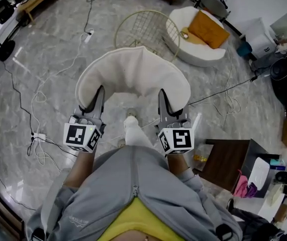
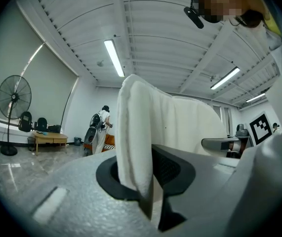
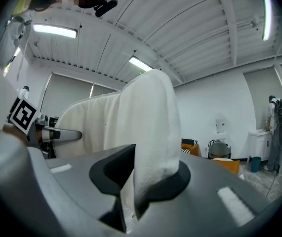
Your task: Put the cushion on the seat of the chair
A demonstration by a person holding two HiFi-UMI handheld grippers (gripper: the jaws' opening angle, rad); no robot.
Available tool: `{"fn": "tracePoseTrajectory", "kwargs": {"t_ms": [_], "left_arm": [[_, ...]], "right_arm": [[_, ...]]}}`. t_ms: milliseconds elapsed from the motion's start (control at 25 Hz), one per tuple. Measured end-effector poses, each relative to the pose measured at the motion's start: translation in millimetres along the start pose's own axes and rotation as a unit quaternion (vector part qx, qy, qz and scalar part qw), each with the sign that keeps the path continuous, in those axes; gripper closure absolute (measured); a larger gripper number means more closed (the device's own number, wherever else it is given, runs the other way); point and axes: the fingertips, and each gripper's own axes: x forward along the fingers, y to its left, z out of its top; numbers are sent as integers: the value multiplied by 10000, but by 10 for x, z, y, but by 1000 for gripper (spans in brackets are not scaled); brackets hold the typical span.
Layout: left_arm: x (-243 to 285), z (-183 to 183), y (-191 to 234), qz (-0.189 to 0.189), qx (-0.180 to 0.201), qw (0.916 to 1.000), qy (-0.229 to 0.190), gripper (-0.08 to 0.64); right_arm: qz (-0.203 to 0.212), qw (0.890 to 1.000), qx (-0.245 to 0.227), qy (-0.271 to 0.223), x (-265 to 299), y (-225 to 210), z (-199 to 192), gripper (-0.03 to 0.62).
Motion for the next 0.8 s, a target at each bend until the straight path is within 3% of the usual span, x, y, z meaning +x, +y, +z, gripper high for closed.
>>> {"fn": "tracePoseTrajectory", "kwargs": {"t_ms": [400, 800], "left_arm": [[689, 17, 503, 148, -5, 9998, -123, 492], [2281, -141, 1250, -59, -14, 10000, 40, 492]], "right_arm": [[166, 9998, -26, -136, 868, -193, -29, 522], [-50, 10000, 70, -42, 2430, -855, -284, 522]]}}
